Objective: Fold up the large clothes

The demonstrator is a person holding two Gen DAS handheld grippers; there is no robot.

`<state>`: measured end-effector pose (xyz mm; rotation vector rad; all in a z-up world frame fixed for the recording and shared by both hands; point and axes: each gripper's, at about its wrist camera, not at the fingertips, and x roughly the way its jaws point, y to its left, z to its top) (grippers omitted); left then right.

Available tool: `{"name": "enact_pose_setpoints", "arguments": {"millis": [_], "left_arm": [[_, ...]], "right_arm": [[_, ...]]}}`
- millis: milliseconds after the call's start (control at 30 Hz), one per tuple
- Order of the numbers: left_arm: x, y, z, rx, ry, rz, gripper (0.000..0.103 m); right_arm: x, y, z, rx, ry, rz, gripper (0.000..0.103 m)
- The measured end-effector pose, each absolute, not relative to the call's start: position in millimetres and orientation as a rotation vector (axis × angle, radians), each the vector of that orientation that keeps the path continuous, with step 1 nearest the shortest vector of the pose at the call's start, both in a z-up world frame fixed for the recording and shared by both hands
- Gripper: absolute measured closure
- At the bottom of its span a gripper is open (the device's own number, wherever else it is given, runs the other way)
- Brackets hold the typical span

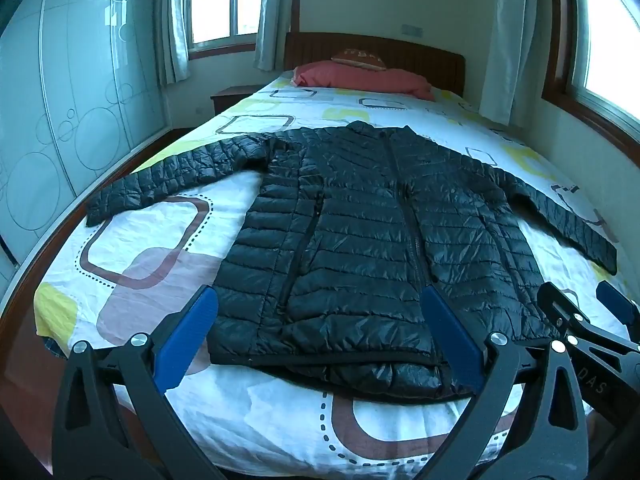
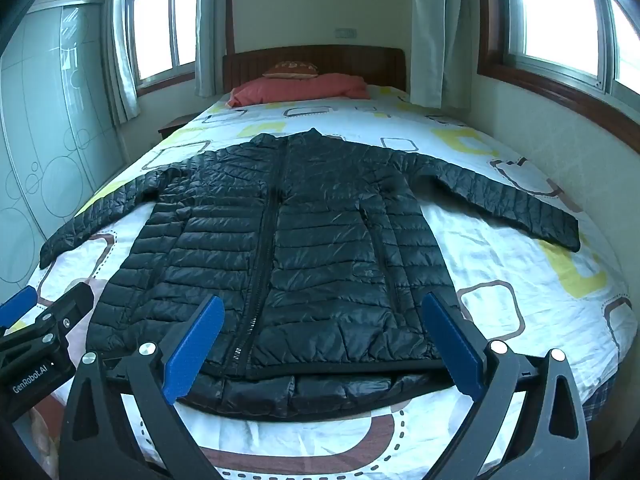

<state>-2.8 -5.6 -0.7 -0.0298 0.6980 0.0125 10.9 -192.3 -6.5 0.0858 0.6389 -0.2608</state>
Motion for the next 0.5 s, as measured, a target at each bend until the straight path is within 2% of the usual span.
{"name": "enact_pose_setpoints", "arguments": {"millis": [500], "left_arm": [[-0.8, -7.3, -3.3, -0.030, 0.710, 0.011, 0.002]], "right_arm": [[11.8, -192.0, -8.8, 0.088, 0.641, -0.260, 0.005]]}}
